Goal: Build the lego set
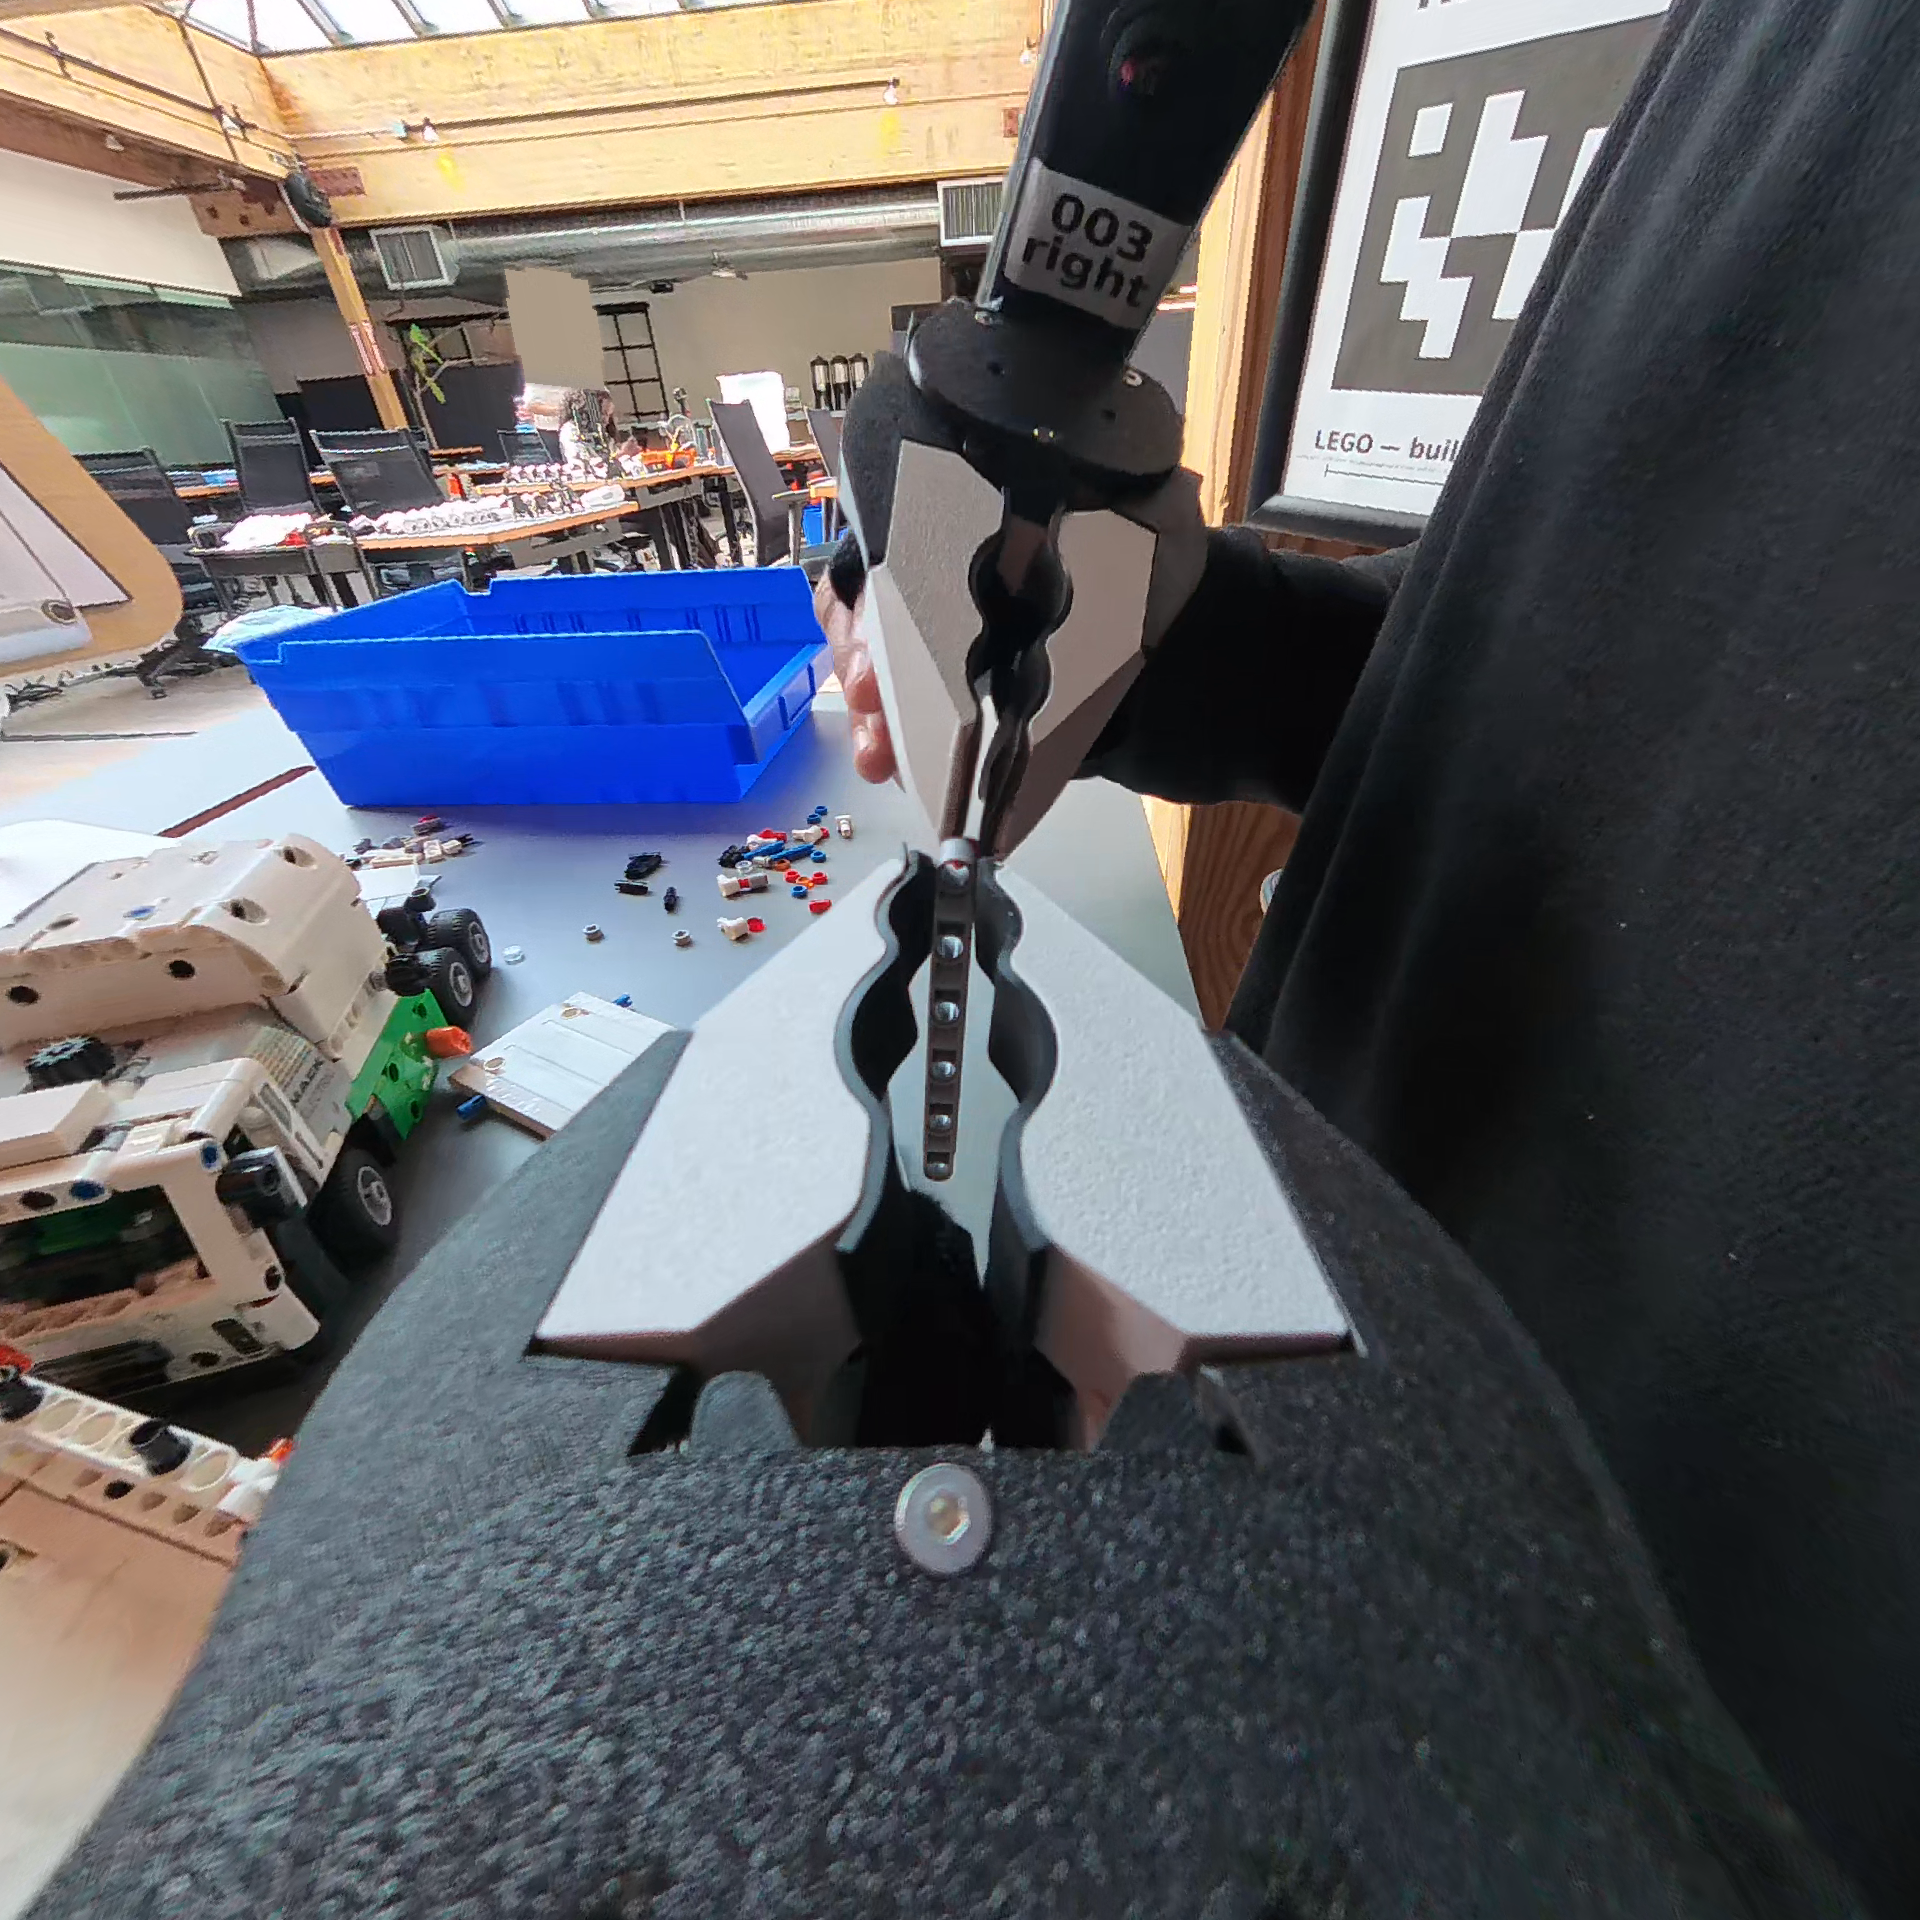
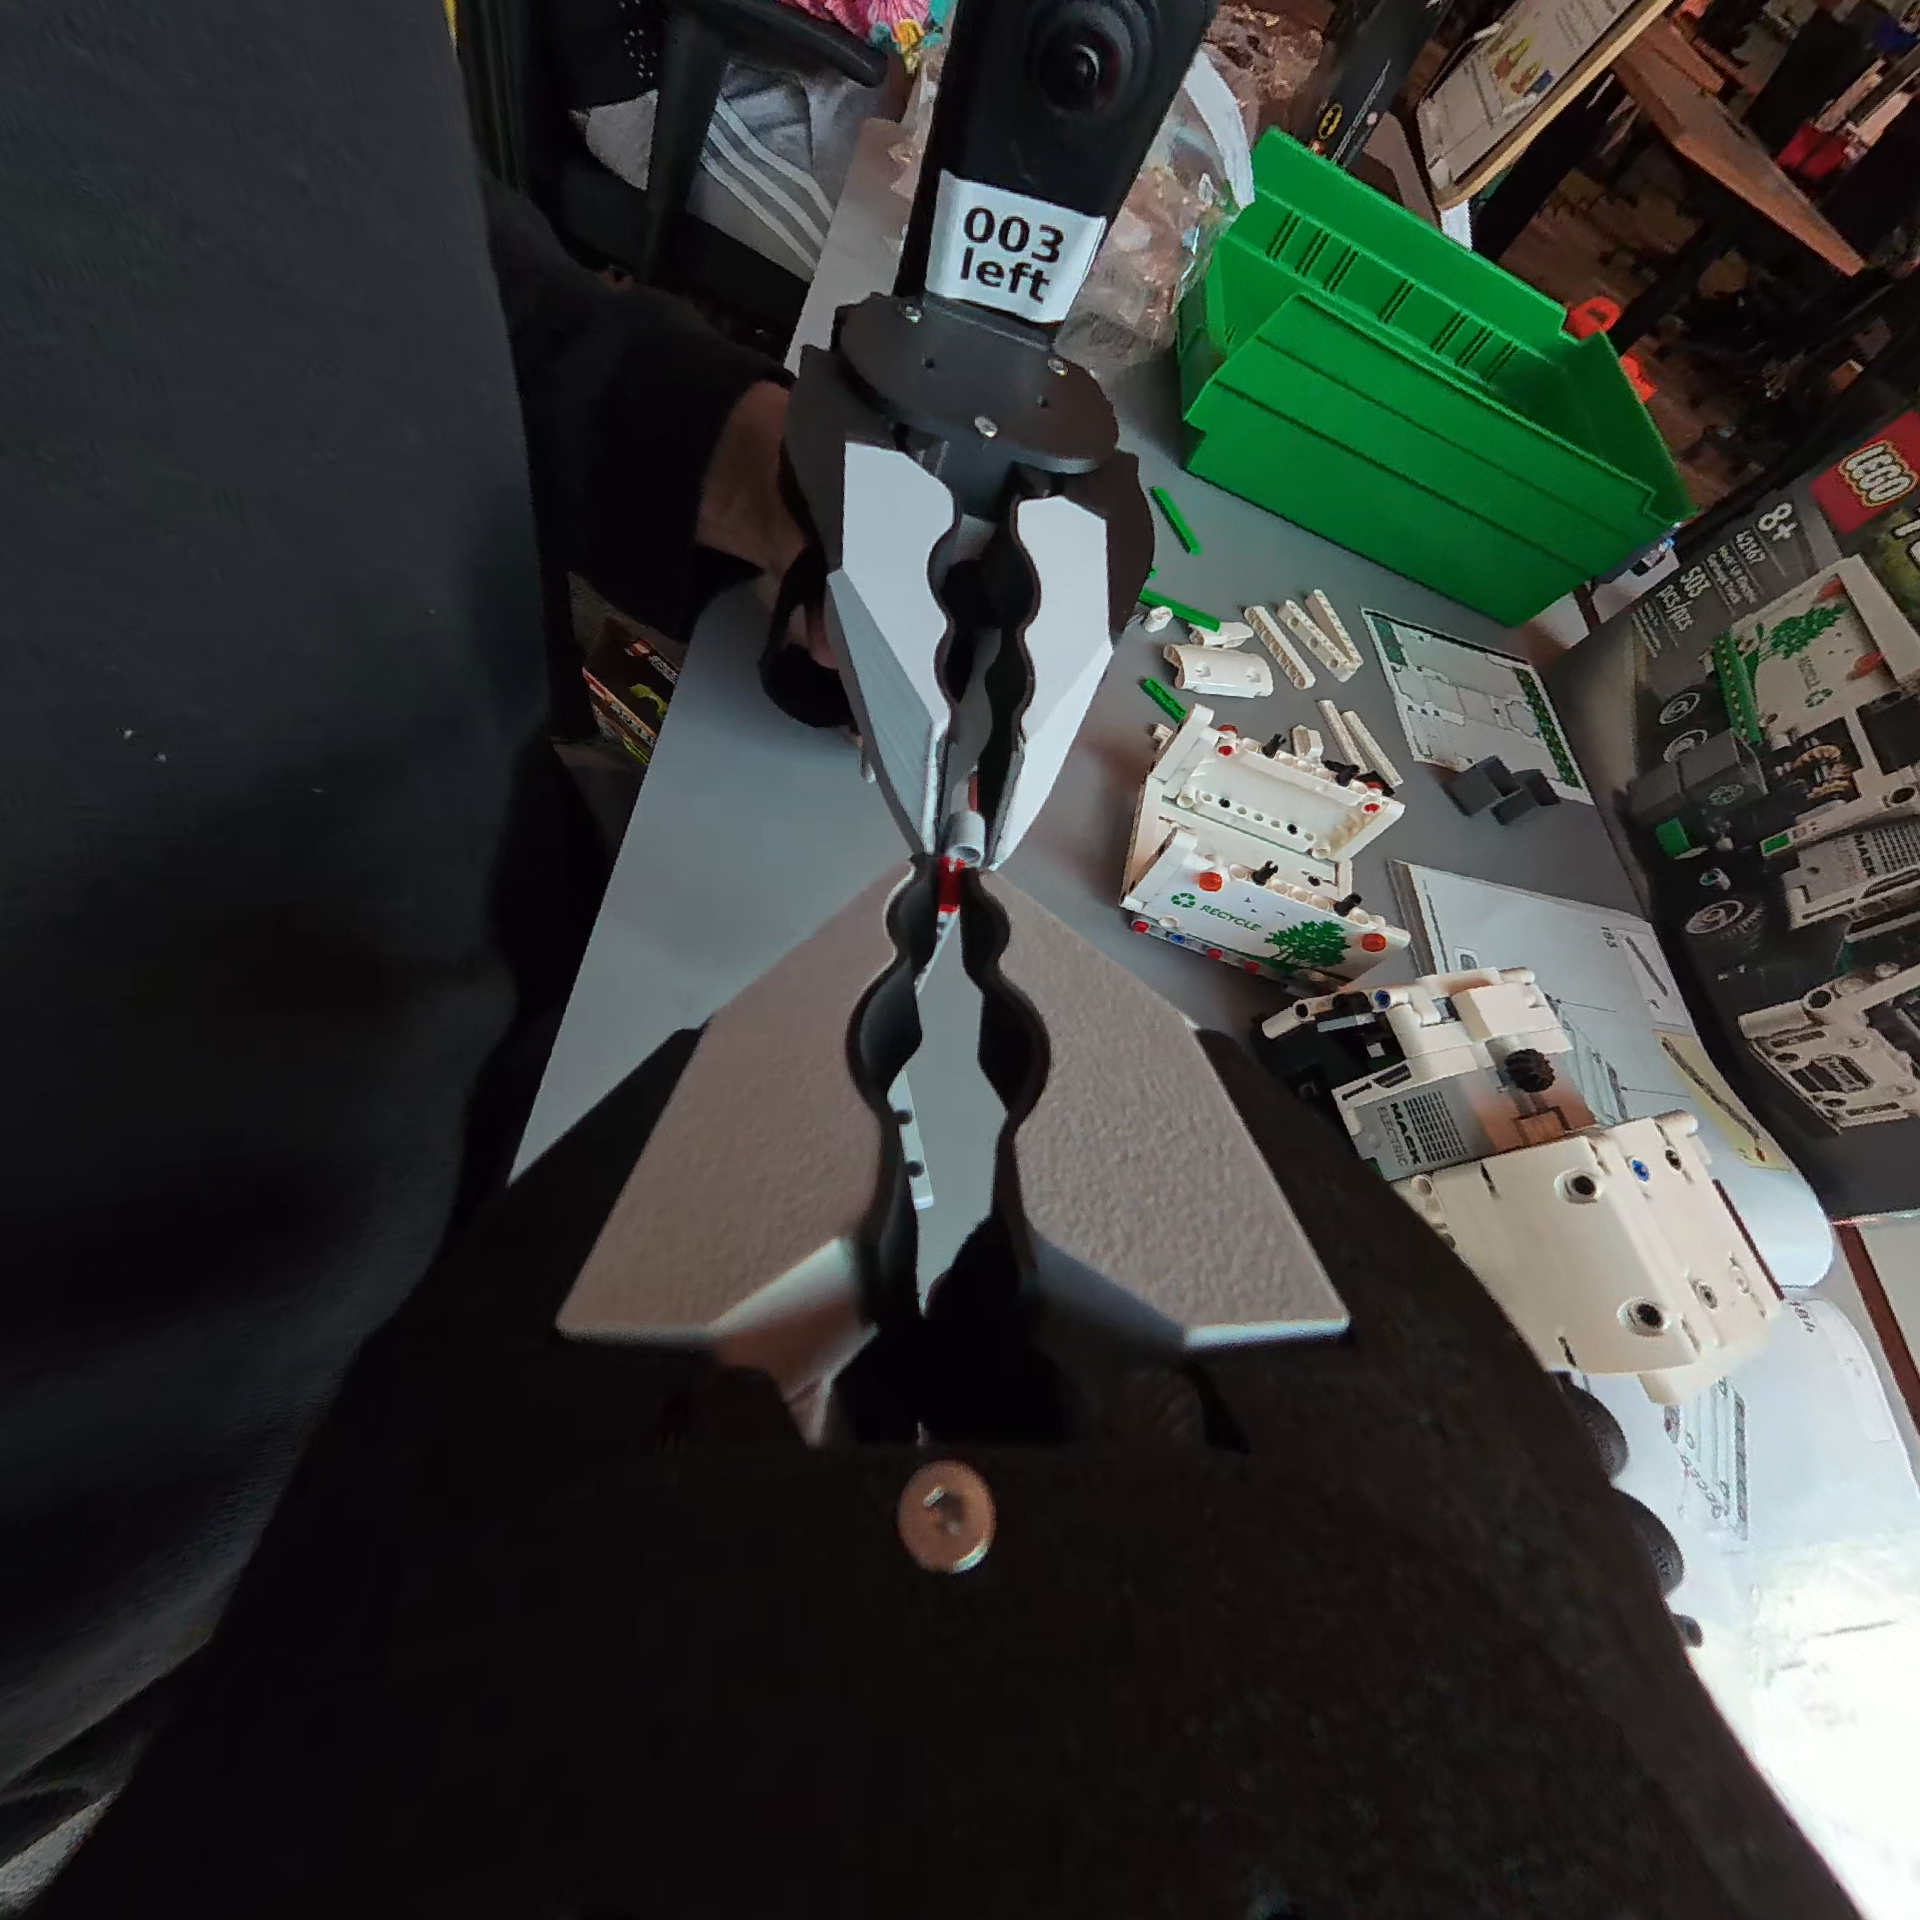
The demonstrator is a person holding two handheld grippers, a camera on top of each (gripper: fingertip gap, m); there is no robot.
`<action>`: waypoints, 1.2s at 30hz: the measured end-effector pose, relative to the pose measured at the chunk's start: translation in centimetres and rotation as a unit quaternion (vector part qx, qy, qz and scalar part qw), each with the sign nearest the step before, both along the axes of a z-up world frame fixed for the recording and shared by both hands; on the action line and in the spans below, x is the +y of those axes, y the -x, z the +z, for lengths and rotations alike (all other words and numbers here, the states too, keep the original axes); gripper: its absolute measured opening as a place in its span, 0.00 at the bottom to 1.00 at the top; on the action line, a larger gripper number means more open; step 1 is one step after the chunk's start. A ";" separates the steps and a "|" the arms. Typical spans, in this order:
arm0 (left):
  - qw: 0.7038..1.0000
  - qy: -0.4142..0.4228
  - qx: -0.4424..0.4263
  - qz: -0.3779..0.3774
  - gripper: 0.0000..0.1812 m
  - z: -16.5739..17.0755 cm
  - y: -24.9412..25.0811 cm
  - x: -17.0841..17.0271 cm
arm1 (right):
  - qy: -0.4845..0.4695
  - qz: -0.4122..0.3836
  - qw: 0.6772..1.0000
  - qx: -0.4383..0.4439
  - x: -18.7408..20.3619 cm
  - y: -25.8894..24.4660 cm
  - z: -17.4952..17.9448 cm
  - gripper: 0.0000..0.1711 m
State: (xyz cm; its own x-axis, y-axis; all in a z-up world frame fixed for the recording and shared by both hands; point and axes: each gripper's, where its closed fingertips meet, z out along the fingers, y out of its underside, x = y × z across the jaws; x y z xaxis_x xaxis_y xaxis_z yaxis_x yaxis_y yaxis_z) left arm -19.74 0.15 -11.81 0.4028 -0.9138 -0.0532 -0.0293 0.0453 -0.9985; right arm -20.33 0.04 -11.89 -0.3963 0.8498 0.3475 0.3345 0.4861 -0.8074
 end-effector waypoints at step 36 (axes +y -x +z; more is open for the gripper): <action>0.936 -0.197 0.267 0.117 0.03 -3.4 -0.4 1.7 | 0.319 -0.058 0.940 -0.108 1.1 -0.5 -3.1 0.01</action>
